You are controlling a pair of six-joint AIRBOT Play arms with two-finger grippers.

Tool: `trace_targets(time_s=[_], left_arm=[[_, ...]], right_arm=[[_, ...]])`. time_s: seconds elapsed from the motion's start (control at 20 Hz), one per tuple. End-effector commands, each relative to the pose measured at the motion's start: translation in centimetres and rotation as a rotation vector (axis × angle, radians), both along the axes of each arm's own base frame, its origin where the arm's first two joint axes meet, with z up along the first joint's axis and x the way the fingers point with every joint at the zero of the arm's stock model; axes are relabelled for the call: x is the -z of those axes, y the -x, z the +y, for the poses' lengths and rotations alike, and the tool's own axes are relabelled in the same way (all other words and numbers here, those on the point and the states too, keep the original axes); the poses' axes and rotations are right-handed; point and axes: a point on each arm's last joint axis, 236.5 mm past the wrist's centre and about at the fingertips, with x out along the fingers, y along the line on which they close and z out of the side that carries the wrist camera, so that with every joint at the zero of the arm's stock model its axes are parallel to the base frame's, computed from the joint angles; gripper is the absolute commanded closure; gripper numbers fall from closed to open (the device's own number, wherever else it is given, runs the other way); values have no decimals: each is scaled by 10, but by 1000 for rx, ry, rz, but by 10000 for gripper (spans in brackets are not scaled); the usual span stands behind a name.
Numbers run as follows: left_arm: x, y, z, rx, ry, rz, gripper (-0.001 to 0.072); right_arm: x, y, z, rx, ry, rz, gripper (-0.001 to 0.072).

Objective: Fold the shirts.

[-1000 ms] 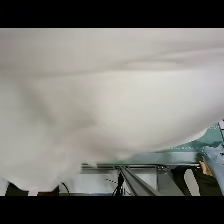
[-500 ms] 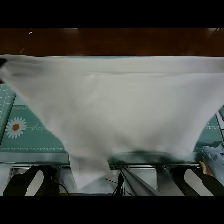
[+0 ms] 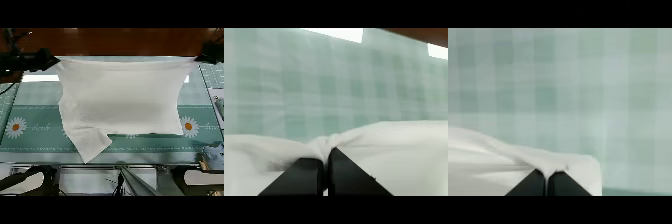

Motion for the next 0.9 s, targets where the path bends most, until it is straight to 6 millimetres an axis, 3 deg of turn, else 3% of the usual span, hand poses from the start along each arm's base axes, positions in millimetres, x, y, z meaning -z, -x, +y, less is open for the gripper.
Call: trace_targets(time_s=[0.0,0.1,0.2,0.4,0.5,0.7,0.85], left_arm=[[46,-56,19,-169,55,-18,684],[65,-70,26,-229,82,-4,683],[86,-77,25,-244,68,12,684],[122,-82,9,-195,-6,18,684],[132,-83,4,-165,-46,9,684],[134,-76,-4,-122,-33,38,683],[125,-48,-12,93,-81,102,684]], right_arm=[[7,-86,1,114,-10,-238,689],[22,-111,3,159,-37,-280,689],[53,-122,8,163,-50,-249,689],[118,-120,17,144,-64,-114,689],[137,-115,20,135,-70,-61,688],[140,-100,23,111,-71,0,689],[131,-69,26,48,-38,93,689]])
